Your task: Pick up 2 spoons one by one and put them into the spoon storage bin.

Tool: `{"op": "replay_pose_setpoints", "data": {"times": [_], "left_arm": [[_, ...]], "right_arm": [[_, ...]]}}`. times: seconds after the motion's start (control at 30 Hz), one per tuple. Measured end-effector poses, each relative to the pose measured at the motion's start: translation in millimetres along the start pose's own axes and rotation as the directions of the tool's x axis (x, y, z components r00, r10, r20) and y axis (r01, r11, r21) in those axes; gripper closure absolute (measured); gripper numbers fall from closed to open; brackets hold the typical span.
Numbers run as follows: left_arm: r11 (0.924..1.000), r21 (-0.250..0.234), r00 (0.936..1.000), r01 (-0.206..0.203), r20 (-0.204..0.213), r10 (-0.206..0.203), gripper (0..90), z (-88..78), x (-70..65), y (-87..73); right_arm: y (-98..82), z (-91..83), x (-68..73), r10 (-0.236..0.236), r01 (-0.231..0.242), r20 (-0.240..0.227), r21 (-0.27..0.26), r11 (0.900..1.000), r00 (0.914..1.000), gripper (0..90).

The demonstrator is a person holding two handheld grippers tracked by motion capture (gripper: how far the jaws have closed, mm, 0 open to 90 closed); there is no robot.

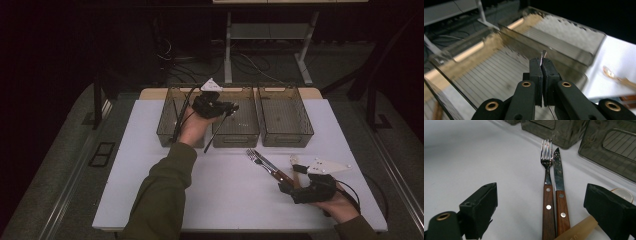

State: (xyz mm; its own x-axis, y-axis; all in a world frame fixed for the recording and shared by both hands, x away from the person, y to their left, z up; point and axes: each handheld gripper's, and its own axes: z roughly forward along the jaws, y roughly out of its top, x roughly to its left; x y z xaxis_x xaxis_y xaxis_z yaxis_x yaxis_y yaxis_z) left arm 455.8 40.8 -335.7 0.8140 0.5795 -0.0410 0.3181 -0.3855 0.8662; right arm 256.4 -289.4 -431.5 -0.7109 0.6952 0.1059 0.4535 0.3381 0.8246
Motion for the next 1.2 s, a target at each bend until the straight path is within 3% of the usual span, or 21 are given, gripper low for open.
{"op": "replay_pose_setpoints", "data": {"times": [0.23, 0.37, 0.5, 0.57, 0.6, 0.63, 0.7, 0.87, 0.93, 1.13, 1.2], "left_arm": [[0.9996, -0.028, 0.9988, -0.006, -0.050, 0.005, 87.6, 14.8, 10.7, 15.8], [0.9996, -0.014, 0.9976, -0.023, -0.065, 0.022, 87.6, 23.8, 18.6, 24.5], [0.9999, -0.008, 0.9970, -0.009, -0.077, 0.008, 87.5, 33.2, 24.7, 31.1], [0.9995, 0.012, 0.9953, -0.028, -0.092, 0.029, 87.5, 38.2, 27.7, 33.2], [0.9999, 0.002, 0.9954, -0.012, -0.095, 0.012, 87.5, 42.7, 28.1, 33.4], [0.9996, 0.019, 0.9950, -0.021, -0.097, 0.022, 87.5, 44.8, 30.7, 33.3], [0.9998, 0.018, 0.9952, 0.003, -0.098, -0.001, 87.5, 51.7, 34.0, 31.5], [0.9983, 0.055, 0.9917, 0.018, -0.128, -0.011, 87.0, 64.2, 39.9, 22.1], [0.9974, 0.063, 0.9911, 0.035, -0.130, -0.027, 78.2, 66.0, 40.6, 20.0], [0.9970, 0.071, 0.9933, 0.032, -0.114, -0.023, 67.0, 63.2, 33.4, 15.8], [0.9964, 0.071, 0.9955, 0.046, -0.086, -0.040, 64.0, 60.8, 31.9, 12.9]], "right_arm": [[0.0, 0.8, 1.1, 0.004, -0.004, -0.002, 0.004, 1.000, 1.0000, 12.0], [0.0, 0.5, 0.8, 0.000, 0.000, -0.005, -0.001, 1.000, 1.0000, 12.0], [0.4, 0.5, 0.6, 0.006, -0.006, -0.009, -0.004, 1.000, 0.9999, 12.0], [0.7, 0.2, 0.2, 0.005, -0.005, -0.011, -0.007, 1.000, 0.9999, 12.0], [0.6, 0.0, 0.1, 0.006, -0.006, -0.013, -0.008, 1.000, 0.9999, 12.0], [0.5, 0.0, 0.0, 0.004, -0.004, -0.014, -0.008, 1.000, 0.9999, 12.0], [0.3, -0.1, -0.1, 0.003, -0.003, -0.014, -0.010, 1.000, 0.9999, 12.0], [0.5, -0.2, 0.1, 0.000, -0.001, -0.023, -0.013, 1.000, 0.9997, 12.0], [0.5, 0.0, 0.3, -0.001, 0.000, -0.026, -0.010, 1.000, 0.9997, 12.0], [0.8, 0.1, 0.7, -0.003, 0.003, -0.028, -0.013, 1.000, 0.9996, 12.0], [0.9, 0.4, 0.9, -0.003, 0.002, -0.030, -0.010, 1.000, 0.9995, 12.0]]}}
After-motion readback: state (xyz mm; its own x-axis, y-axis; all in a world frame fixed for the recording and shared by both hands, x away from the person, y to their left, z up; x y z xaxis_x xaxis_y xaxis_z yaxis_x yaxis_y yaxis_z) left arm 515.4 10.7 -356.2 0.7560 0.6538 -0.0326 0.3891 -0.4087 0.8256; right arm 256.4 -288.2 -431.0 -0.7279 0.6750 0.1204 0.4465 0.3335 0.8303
